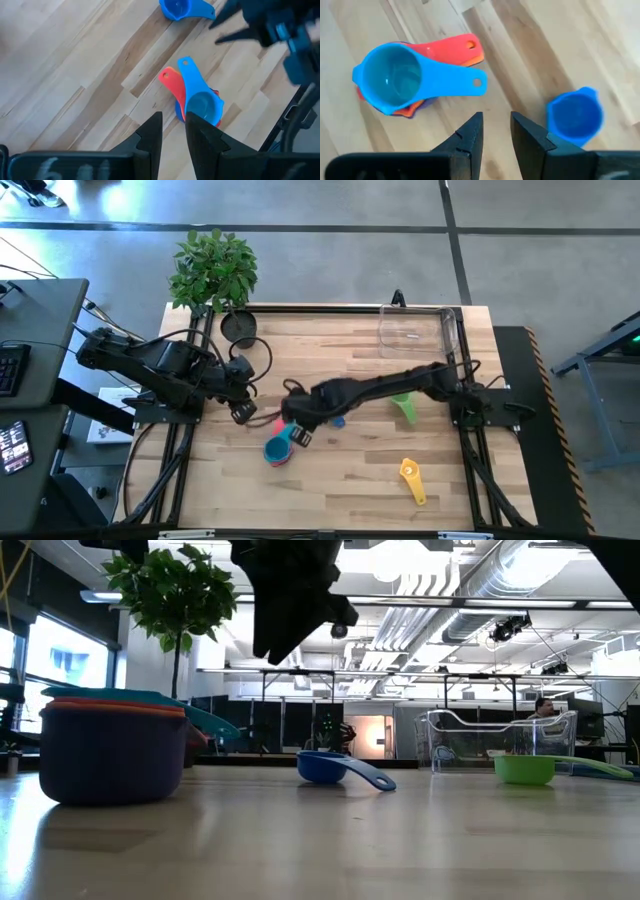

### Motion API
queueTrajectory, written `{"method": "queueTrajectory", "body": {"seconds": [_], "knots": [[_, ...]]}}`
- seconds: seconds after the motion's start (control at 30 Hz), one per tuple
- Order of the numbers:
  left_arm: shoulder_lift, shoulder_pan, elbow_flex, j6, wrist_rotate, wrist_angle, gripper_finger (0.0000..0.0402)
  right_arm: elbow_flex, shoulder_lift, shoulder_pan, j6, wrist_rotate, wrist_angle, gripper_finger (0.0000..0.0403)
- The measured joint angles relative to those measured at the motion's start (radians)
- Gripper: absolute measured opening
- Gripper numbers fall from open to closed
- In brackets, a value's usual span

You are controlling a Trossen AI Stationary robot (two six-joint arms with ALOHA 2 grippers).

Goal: Nest measuring cups in basket
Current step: Stack the light blue measuring cup on top of the red measuring cup

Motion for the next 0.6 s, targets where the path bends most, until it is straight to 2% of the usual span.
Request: {"method": "queueTrajectory", "body": {"seconds": [0.2,0.4,0.6], "knots": [[0.000,-0.032,0.000,-0.040,-0.002,-0.047,0.0074,0.000,-0.011,-0.052,-0.165,-0.169,-0.050,0.0090],[0.000,-0.089,-0.073,-0.173,-0.054,-0.064,0.0074,0.000,-0.011,-0.060,-0.232,-0.179,-0.165,0.0090],[0.000,-0.092,-0.179,-0.257,-0.049,-0.008,0.0074,0.000,-0.011,-0.031,-0.241,-0.199,-0.149,0.0090]]}}
